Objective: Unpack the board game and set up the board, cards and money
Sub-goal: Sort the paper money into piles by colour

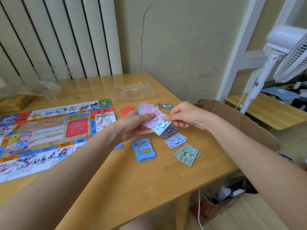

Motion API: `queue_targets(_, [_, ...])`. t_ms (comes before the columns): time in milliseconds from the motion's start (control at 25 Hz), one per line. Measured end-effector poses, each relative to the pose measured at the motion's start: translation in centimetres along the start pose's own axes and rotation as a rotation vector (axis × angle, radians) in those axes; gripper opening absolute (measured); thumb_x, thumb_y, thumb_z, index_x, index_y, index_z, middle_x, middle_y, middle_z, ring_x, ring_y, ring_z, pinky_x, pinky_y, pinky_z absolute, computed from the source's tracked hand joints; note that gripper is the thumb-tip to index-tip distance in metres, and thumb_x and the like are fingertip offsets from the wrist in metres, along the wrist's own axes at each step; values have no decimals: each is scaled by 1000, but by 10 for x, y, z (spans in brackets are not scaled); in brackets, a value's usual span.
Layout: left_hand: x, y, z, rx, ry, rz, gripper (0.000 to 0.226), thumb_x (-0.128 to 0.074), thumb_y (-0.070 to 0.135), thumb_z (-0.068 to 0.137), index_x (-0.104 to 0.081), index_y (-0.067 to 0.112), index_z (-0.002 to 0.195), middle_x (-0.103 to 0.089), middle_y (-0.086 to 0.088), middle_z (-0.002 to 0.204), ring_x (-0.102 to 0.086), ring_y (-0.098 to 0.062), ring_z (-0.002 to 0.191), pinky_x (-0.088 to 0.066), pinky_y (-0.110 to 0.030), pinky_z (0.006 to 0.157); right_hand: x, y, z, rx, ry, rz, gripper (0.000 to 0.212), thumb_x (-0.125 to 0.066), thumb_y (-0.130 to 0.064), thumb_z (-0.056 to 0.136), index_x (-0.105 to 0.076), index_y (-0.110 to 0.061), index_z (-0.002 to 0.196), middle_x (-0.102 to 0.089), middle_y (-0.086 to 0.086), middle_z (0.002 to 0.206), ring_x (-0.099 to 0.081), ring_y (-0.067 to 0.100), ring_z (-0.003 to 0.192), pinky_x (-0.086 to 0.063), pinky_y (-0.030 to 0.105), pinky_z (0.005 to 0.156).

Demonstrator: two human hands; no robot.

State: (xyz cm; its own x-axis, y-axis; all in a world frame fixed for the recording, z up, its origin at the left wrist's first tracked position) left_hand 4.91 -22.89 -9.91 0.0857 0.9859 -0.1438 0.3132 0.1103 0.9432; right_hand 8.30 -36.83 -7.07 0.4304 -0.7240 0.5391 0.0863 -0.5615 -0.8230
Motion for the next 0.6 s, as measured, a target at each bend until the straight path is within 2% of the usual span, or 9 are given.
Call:
queue_targets(200, [-1, -10, -16, 7, 7, -41, 13, -54, 6, 92, -59, 1, 102, -73, -10, 73, -70, -14, 62, -58, -23, 57, 9, 29, -25, -96, 51, -181, 36, -70, -29, 82, -52, -13, 54, -49, -7, 41, -36, 6, 37, -27, 16, 38])
queue_targets(320, [-4, -13, -22, 15, 41, -45, 12, -55, 4, 91, -58, 1, 103, -72, -10, 70, -70, -15, 58, -59, -24, 57, 4, 37, -30, -94, 85, -501, 41, -71, -32, 80, -51, -15, 48, -53, -1, 49, -46, 13, 48, -36, 23, 51])
queue_targets(440, [-8, -13, -26, 21, 35, -18, 16, -56, 2, 90, -58, 2, 105, -70, -11, 75, -69, -14, 57, -58, -24, 58, 12, 23, -31, -56, 210, -703, 52, -73, -40, 75, -38, -16, 45, -43, -1, 50, -45, 17, 58, -33, 28, 59])
queue_targets(520, [-9, -13, -26, 17, 40, 0, 18, -57, 2, 89, -58, 2, 106, -70, -9, 71, -69, -12, 56, -58, -22, 55, 18, 5, -31, 16, 323, -580, 54, -69, -46, 77, -37, -16, 46, -43, 1, 50, -46, 17, 55, -35, 27, 57])
queue_targets(600, [-11, -11, -26, 15, 28, 20, 12, -58, 3, 89, -60, 5, 100, -71, -5, 65, -69, -10, 56, -56, -19, 53, 12, -9, -29, 102, 294, -249, 45, -66, -42, 82, -50, -14, 51, -52, 0, 49, -48, 8, 41, -38, 18, 46])
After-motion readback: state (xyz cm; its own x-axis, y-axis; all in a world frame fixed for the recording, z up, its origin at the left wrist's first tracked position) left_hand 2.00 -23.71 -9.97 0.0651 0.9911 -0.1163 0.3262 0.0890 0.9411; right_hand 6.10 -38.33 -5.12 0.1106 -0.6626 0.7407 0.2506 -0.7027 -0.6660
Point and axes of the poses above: each hand's wrist, its own z-axis towards the middle knuckle, its own x-axis out of the back of the hand, y = z × x, the point moved 8 cm from there along z, towards the middle knuckle
